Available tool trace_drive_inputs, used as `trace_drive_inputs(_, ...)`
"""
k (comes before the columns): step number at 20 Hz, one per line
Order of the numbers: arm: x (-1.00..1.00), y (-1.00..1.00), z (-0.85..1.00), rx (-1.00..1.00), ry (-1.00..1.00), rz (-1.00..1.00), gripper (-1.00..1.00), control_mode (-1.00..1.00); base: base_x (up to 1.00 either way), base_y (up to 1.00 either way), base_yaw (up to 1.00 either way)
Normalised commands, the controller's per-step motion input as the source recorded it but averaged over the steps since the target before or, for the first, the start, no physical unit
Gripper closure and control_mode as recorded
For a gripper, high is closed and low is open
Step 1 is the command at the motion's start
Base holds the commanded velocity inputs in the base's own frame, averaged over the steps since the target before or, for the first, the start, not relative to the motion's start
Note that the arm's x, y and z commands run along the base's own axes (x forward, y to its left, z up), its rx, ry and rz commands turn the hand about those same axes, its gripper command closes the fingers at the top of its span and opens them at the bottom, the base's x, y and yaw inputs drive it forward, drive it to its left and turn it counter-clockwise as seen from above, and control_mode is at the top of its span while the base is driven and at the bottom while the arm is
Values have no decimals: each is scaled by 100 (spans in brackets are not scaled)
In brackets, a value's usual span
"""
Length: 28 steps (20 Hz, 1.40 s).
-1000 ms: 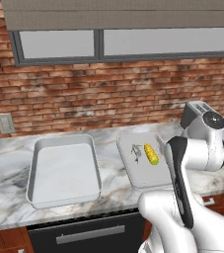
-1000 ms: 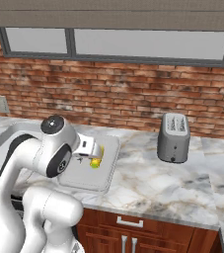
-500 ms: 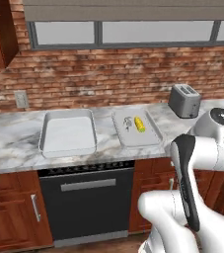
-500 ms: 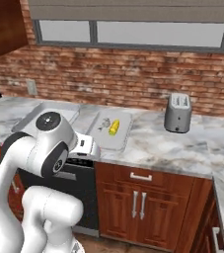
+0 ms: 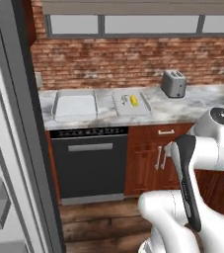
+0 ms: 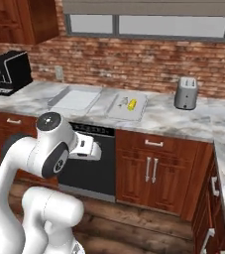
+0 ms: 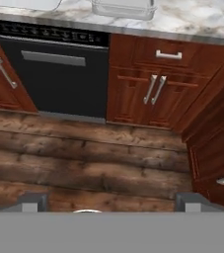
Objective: Place one corn and one fish in each tupperware on the nearby counter, to pack two identical lunches.
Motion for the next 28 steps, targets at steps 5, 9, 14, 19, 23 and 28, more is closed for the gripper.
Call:
trace_drive_inputs(5,0,0,0,0,0,0,-100,100,-100,2,10)
trace_drive_inputs(9,0,0,0,0,0,0,-100,100,-100,0,9)
trace_drive_inputs(14,0,0,0,0,0,0,-100,100,-100,7,15)
trace_drive_inputs(19,0,0,0,0,0,0,-100,100,-77,36,40)
trace_drive_inputs(23,0,0,0,0,0,0,-100,100,-21,61,60)
trace_drive_inputs(28,0,0,0,0,0,0,-100,100,0,69,65)
